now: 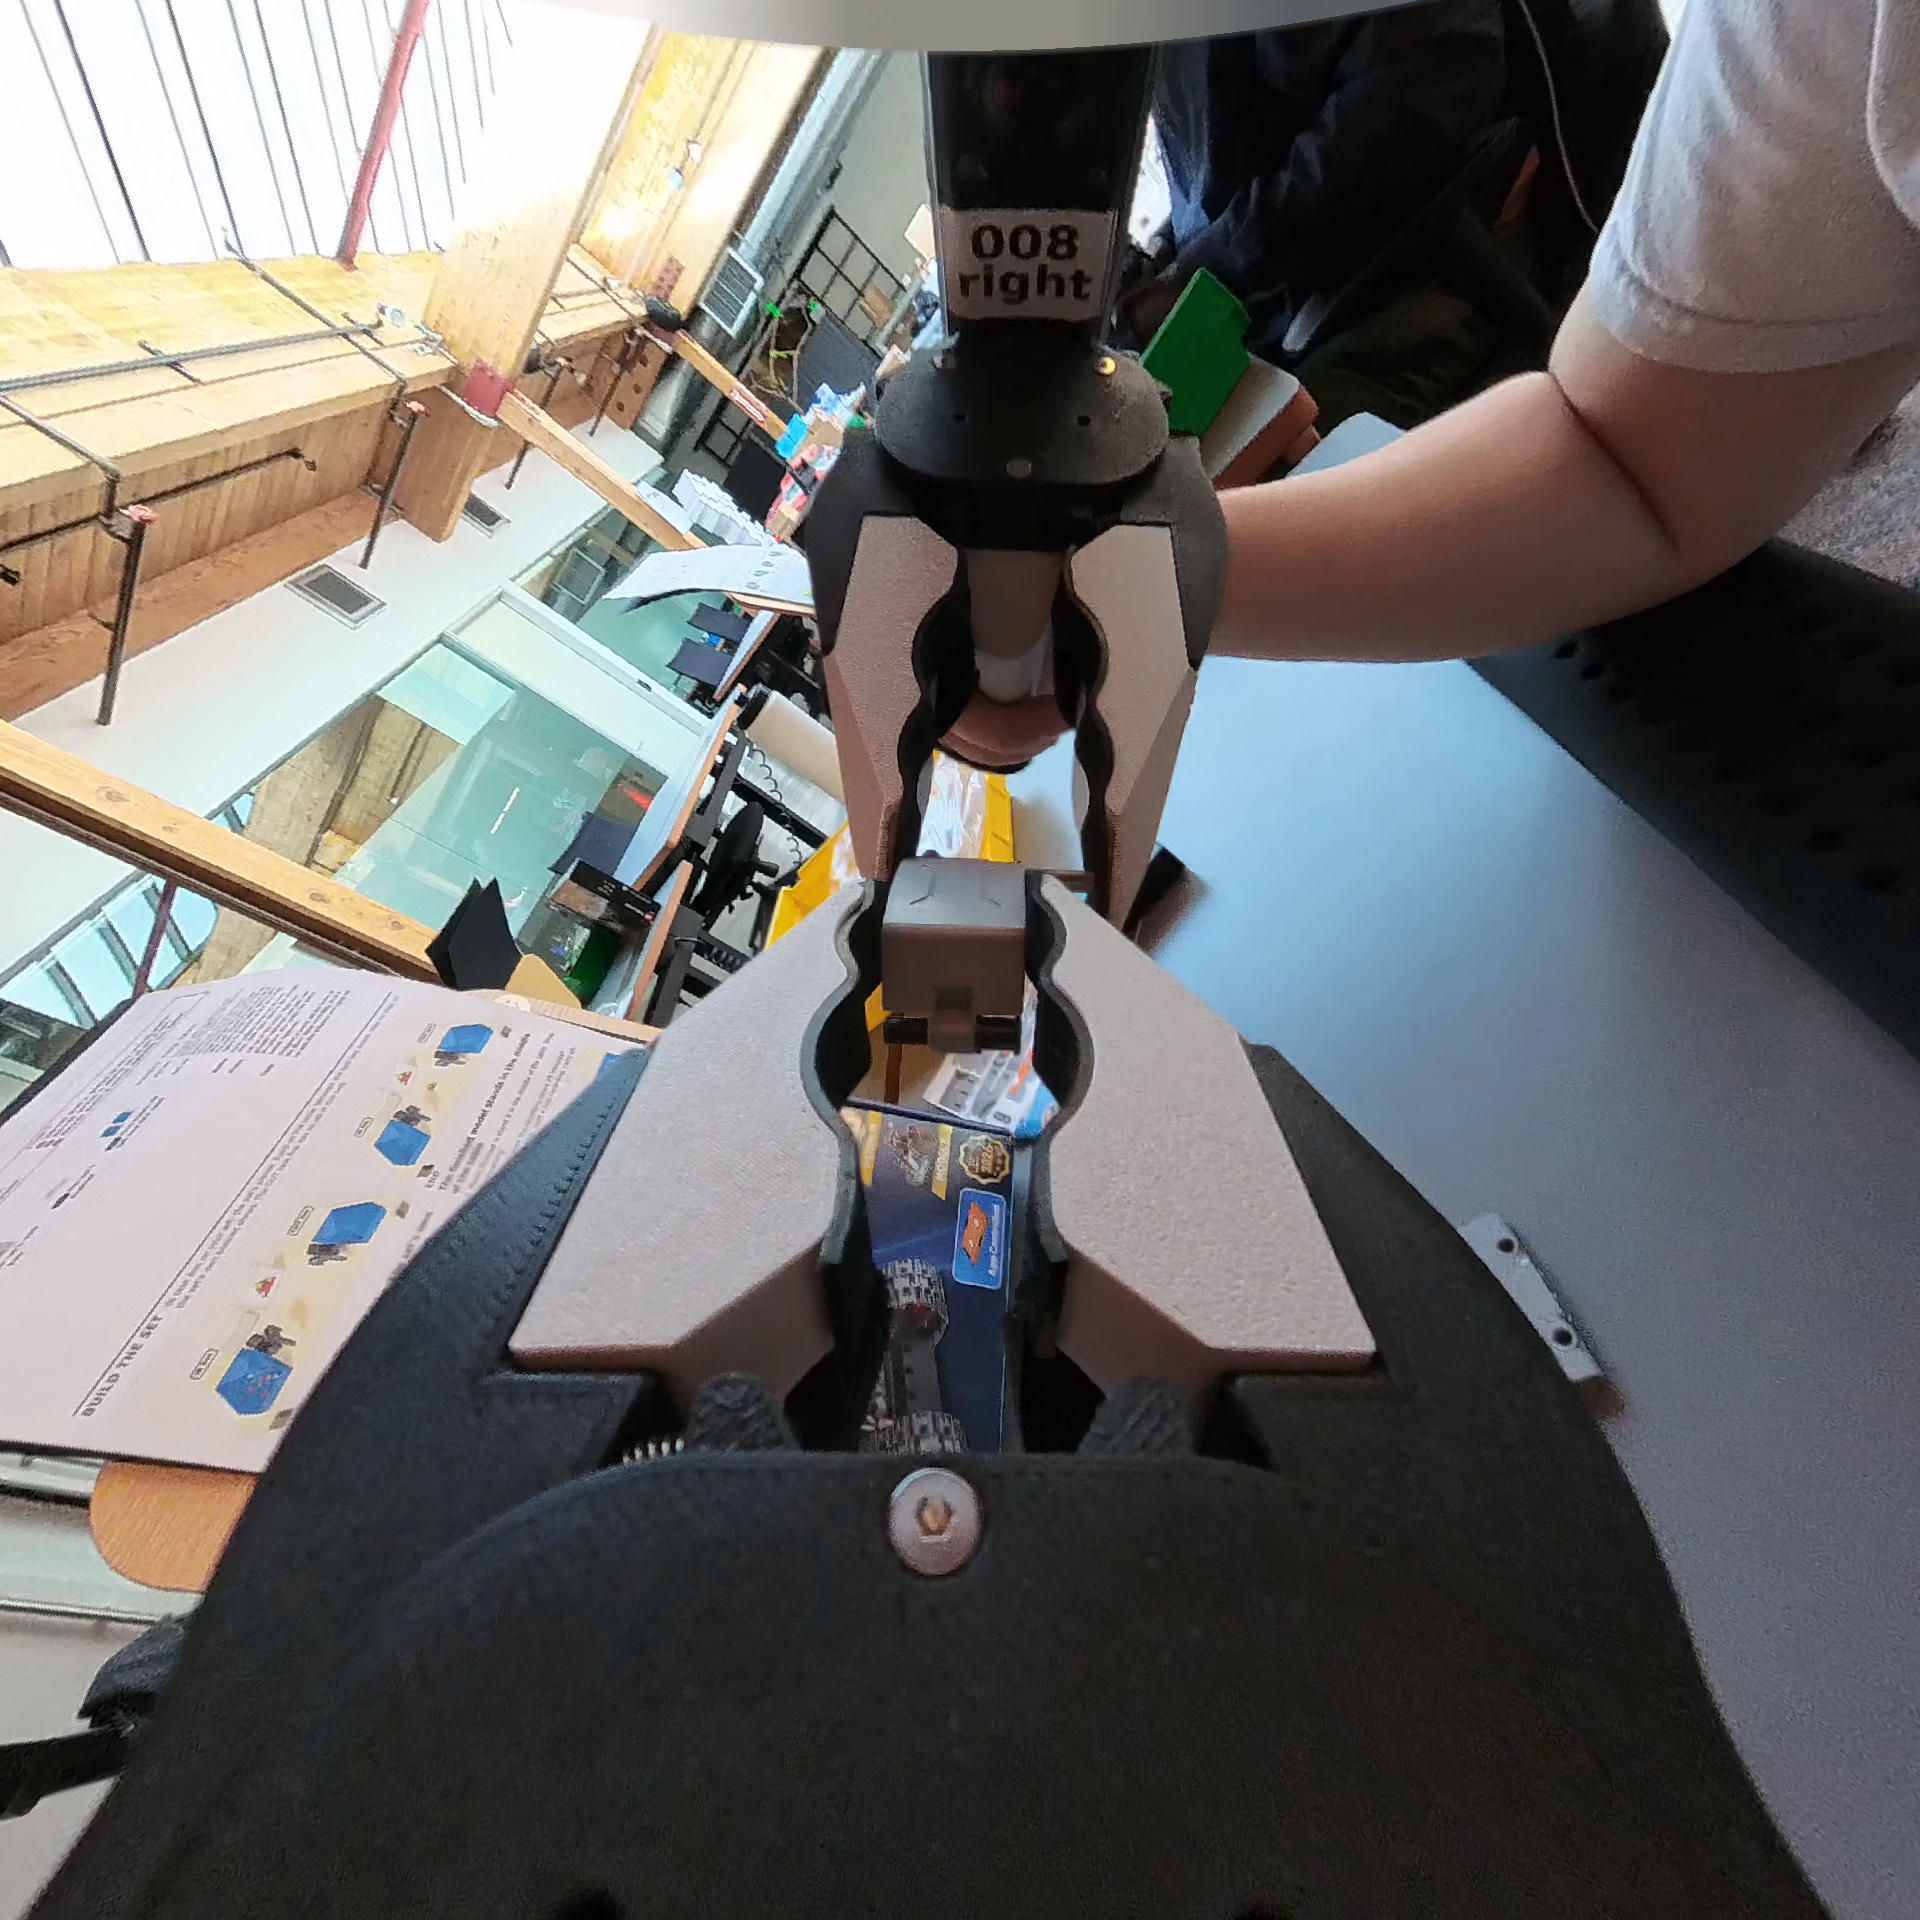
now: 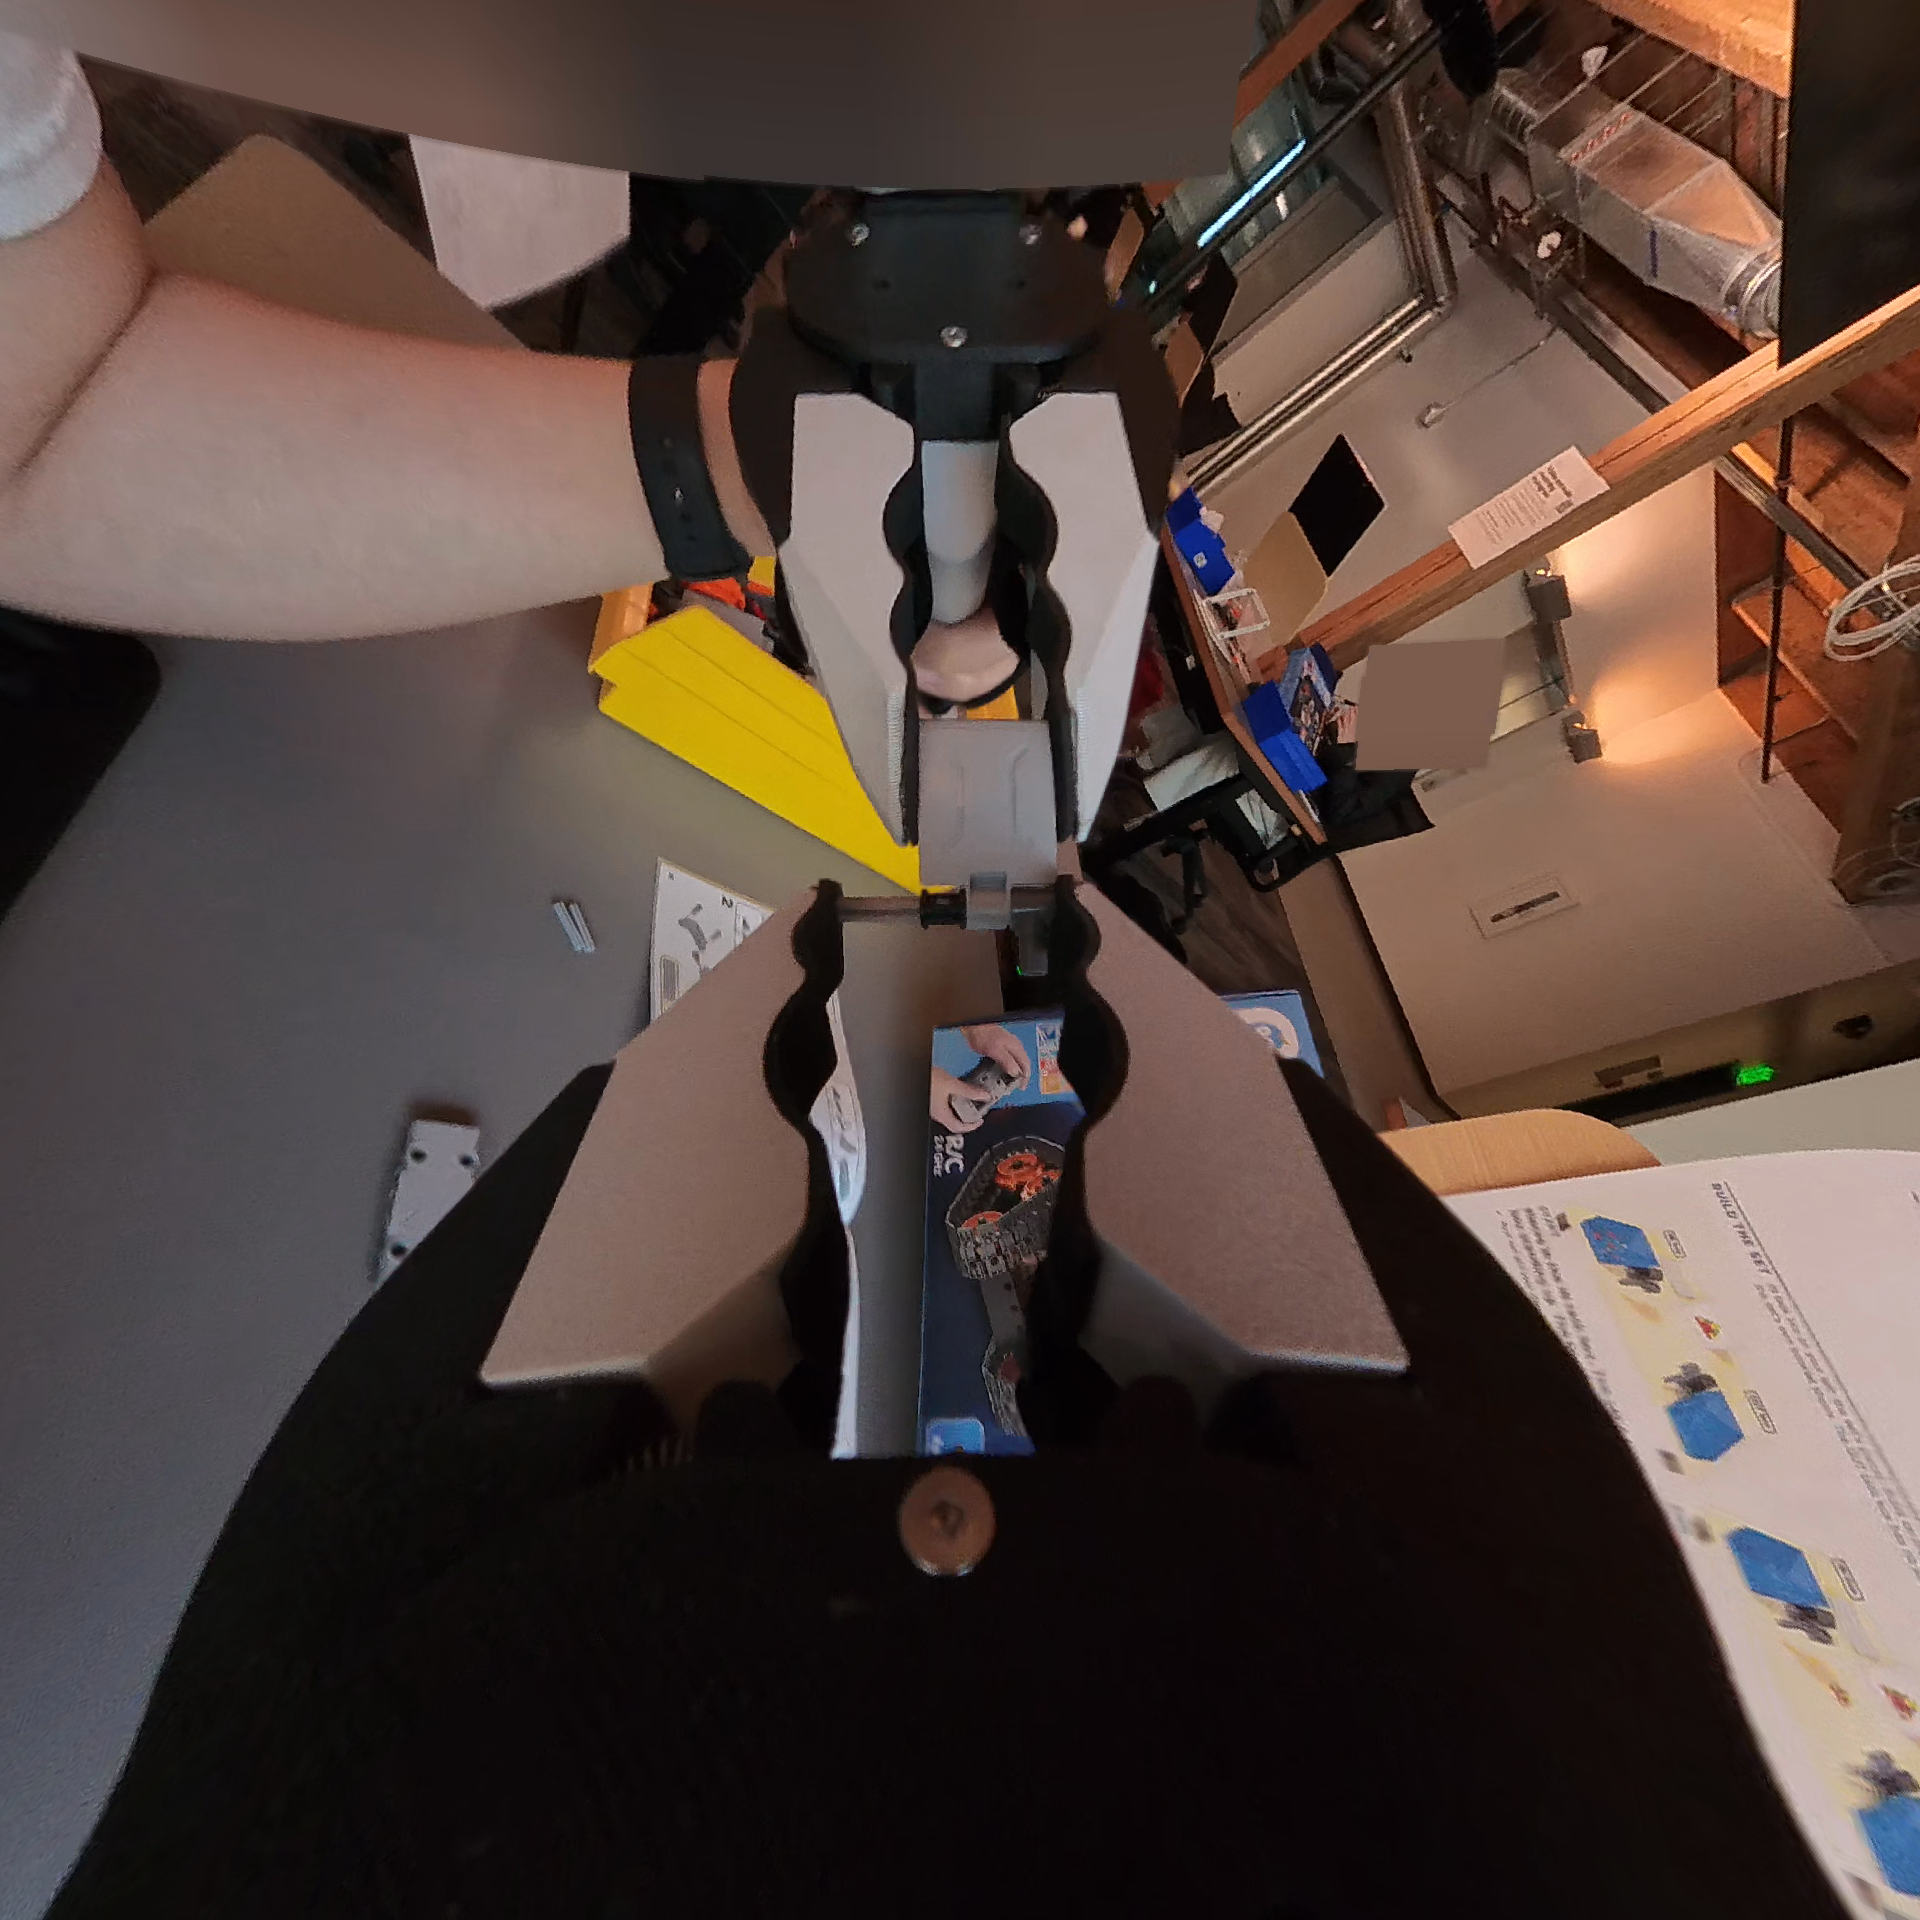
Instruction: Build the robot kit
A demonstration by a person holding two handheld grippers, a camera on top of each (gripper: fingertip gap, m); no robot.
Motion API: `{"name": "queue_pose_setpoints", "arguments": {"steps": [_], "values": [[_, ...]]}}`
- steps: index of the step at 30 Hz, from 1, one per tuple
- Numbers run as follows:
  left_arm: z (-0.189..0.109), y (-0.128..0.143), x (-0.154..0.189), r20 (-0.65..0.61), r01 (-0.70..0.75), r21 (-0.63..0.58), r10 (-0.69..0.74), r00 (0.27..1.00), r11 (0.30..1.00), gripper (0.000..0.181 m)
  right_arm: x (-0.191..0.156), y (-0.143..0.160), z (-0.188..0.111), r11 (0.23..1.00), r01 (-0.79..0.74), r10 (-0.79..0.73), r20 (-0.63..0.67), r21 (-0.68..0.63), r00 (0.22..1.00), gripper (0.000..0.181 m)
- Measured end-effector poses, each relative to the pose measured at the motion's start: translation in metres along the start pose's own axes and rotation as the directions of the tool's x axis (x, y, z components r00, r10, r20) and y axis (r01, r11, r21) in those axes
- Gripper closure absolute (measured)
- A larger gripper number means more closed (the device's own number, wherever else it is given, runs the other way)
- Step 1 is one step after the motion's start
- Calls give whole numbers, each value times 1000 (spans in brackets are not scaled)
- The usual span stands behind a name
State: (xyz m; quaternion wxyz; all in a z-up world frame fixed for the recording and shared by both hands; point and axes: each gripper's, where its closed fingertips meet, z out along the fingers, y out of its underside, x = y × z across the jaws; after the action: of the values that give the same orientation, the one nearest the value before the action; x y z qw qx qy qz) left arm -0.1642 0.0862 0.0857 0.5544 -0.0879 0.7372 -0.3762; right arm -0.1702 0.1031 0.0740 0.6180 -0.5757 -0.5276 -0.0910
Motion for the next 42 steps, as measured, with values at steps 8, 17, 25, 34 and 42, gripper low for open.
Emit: {"name": "queue_pose_setpoints", "arguments": {"steps": [8,17,25,34,42], "values": [[-15,-6,-15,43,76,112,-81,996,991,156,22,-3,-14,978,-156,161,-23,138,987,115],[-41,14,-38,205,231,51,-237,950,972,156,55,40,-24,937,-337,346,-107,89,932,134],[-63,90,-22,466,510,76,-483,741,857,156,54,83,-7,899,-436,428,-129,-43,894,138],[-84,122,-7,698,451,67,-365,616,890,156,9,110,42,777,-616,626,58,-132,778,142],[-101,141,-13,783,483,96,-366,503,870,156,20,106,53,724,-689,689,-1,-45,725,149]]}}
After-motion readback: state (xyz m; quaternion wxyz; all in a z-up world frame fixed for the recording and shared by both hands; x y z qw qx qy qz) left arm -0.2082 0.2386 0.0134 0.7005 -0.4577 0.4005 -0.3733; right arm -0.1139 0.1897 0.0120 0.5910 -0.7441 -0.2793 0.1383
